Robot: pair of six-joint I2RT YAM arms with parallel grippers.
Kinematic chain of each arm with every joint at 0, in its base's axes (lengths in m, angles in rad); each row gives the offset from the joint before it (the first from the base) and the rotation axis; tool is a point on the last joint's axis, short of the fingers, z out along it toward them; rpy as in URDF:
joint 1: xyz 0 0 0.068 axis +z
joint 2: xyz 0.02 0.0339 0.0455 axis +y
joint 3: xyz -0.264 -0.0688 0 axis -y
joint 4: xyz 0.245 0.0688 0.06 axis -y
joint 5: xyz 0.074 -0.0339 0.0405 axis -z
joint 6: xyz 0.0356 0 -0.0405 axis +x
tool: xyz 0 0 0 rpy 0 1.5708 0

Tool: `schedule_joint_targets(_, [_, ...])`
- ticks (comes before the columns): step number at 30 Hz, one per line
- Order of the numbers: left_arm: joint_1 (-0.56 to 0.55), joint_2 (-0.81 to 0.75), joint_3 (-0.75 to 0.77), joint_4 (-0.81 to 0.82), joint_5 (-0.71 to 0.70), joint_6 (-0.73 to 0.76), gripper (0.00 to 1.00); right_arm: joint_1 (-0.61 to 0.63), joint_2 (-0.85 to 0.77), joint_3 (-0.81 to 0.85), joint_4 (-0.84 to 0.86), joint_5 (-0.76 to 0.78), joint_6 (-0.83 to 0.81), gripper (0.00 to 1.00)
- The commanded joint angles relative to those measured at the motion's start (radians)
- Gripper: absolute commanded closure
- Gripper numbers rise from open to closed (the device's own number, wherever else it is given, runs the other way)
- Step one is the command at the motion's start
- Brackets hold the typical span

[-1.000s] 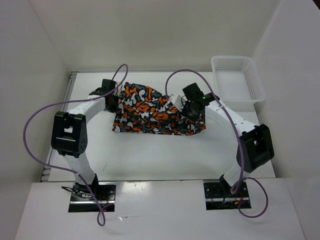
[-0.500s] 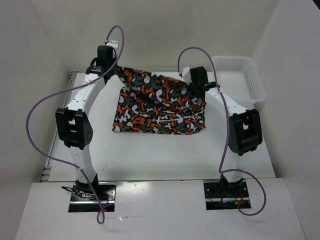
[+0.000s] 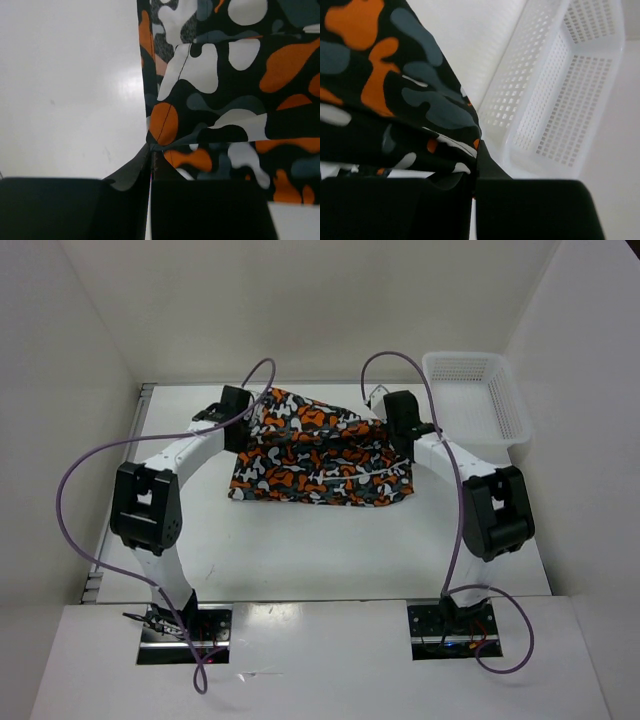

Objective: Fold and stack the shorts
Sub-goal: Fold the shorts

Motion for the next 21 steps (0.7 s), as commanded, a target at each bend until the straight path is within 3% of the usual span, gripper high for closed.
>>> schedule_joint_targets(1, [-0.022,-0.194,-0.058,-0.111,0.022,0.003,1.00,0.015,-0.158,-0.068,0.066,-0.053,-0.115,1.00])
schedule_joint_targets(4, [-0.065,-0.264,-0.275,-0.050,-0.080,0.003,1.00,0.058,-0.244,-0.169,-0.010,-0.189,-0.195,1.00])
schedule_joint_targets(6, [-0.065,-0.265,-0.334,-0.024,-0.092,0.003,1.00,0.083,-0.272,-0.218,-0.094,-0.231,-0.195,1.00])
schedule_joint_targets(15, [-0.088,-0.219,-0.385,-0.110,-0.080,0.003,1.00,0.143,-0.401,-0.485,-0.191,-0.259,-0.345,1.00])
schedule_joint_targets(21, [-0.100,-0.249,-0.339,-0.210,-0.042,0.003,1.00,0.152,-0.410,-0.541,-0.179,-0.239,-0.372,1.00])
